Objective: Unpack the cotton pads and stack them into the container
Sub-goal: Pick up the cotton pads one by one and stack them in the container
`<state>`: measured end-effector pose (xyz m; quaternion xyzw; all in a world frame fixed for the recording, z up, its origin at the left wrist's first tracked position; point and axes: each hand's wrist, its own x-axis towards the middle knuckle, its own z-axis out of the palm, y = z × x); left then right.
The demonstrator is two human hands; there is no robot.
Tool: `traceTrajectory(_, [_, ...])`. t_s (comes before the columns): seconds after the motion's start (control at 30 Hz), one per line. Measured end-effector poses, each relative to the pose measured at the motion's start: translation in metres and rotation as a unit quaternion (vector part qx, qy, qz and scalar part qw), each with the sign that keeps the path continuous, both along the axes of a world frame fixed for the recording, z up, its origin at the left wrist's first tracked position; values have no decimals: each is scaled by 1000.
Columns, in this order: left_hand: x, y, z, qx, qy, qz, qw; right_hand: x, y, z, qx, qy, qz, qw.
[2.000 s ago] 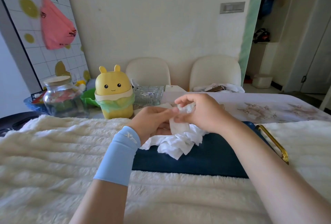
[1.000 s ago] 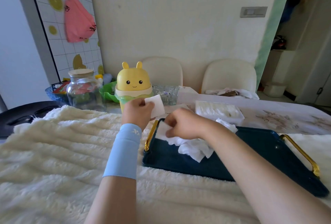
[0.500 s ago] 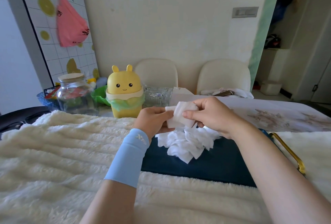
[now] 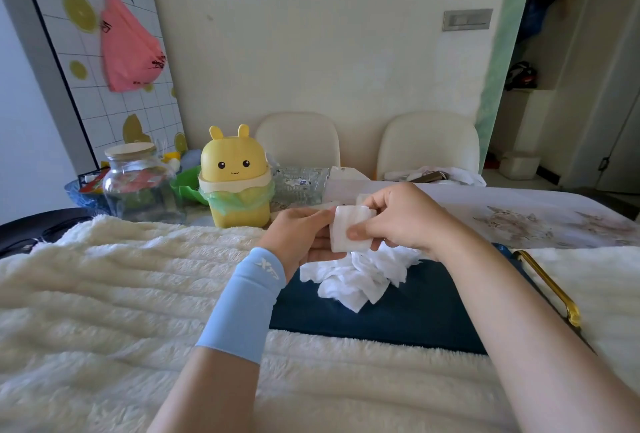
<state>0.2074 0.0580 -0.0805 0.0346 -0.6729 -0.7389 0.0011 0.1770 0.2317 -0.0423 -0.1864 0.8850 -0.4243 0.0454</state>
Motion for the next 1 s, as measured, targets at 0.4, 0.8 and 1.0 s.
traceTrajectory(0.4, [-1, -3, 0, 117, -12, 9, 993, -8, -2, -10, -105, 22, -63, 992])
traceTrajectory(0.8, [-1, -3, -2, 49, 7, 18, 999, -4, 0, -4, -87, 4, -6, 996])
traceTrajectory(1.0, [2, -5, -1, 9, 20, -2, 1000, -8, -9, -12, -67, 40, -47, 996])
